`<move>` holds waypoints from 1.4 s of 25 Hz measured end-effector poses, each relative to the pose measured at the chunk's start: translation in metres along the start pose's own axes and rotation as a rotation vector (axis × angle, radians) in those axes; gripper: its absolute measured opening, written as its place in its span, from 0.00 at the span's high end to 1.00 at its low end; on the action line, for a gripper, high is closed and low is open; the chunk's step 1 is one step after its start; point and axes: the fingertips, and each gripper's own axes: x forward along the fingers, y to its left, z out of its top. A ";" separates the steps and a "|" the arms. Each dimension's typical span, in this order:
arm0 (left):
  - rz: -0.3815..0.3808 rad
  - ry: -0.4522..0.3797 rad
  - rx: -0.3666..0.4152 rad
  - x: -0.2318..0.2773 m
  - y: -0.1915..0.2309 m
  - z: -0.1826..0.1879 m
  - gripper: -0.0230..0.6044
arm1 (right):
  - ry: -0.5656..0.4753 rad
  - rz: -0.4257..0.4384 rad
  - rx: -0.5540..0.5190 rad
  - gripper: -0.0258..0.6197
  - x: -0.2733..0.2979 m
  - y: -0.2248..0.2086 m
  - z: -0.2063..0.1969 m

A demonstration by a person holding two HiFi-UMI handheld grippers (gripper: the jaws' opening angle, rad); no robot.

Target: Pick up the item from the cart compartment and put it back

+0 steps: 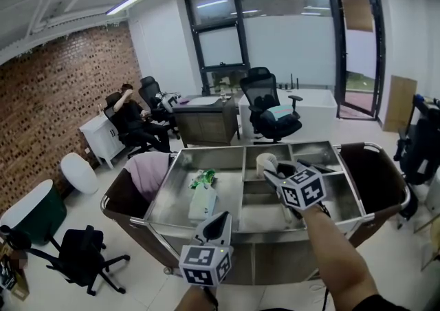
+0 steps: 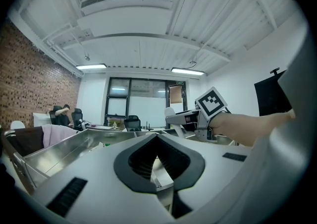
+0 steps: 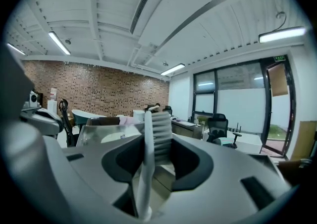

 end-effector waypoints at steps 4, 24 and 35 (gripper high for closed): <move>0.003 0.000 -0.002 -0.001 0.002 -0.002 0.96 | 0.043 0.010 -0.015 0.70 0.007 0.004 -0.013; 0.018 -0.004 -0.008 -0.004 0.007 -0.001 0.96 | 0.298 0.089 -0.055 0.66 0.049 0.029 -0.094; 0.026 0.002 -0.013 -0.003 0.014 -0.006 0.96 | 0.366 0.113 -0.028 0.58 0.060 0.030 -0.115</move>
